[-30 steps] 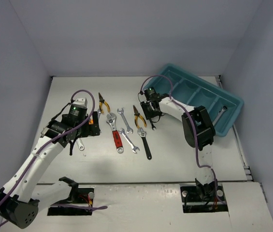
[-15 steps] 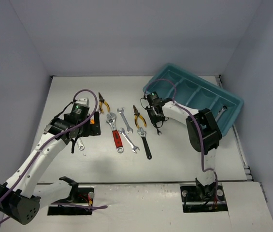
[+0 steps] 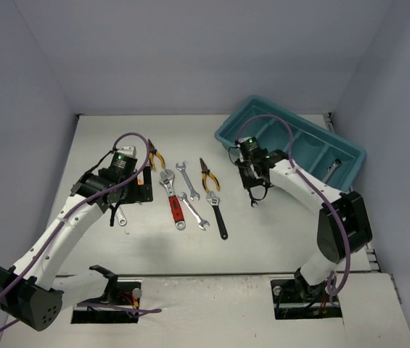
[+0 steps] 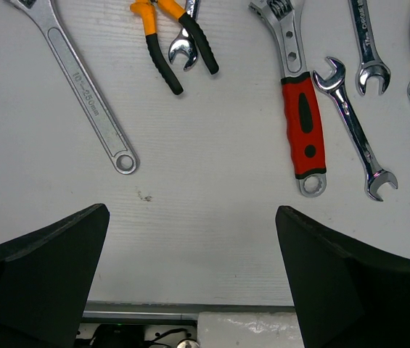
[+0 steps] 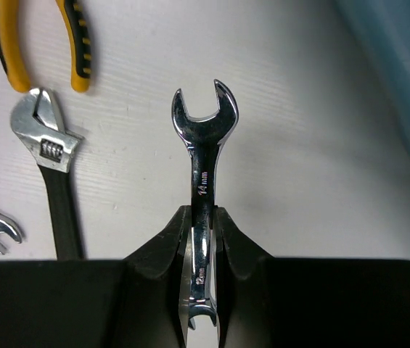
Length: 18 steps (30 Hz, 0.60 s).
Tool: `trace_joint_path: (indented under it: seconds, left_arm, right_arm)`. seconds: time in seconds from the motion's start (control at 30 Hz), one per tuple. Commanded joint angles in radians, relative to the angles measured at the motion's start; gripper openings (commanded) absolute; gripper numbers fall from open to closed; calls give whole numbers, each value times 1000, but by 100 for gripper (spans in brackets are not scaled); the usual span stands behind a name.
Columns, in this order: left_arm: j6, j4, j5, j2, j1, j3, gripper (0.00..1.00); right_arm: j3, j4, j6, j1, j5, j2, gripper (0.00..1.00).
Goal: Sort the tools into containers
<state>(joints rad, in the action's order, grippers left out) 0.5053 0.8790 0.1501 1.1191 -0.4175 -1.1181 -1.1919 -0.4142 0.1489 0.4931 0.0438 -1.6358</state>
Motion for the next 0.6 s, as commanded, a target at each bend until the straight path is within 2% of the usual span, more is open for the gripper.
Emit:
trace_joint_path:
  seconds: [0.0, 0.13, 0.33, 0.57]
  left_arm:
    - [0, -15, 1, -15, 6, -50, 97]
    - [-5, -11, 0, -33, 6, -45, 97]
    - [6, -9, -11, -82, 6, -26, 97]
    - [17, -6, -24, -126, 6, -4, 97]
  right_arm:
    - [-98, -3, 39, -67, 66, 92, 0]
    - [-179, -3, 79, -196, 103, 106, 0]
    - [-321, 2, 141, -430, 148, -25, 0]
    - [-411, 26, 143, -554, 134, -222, 0]
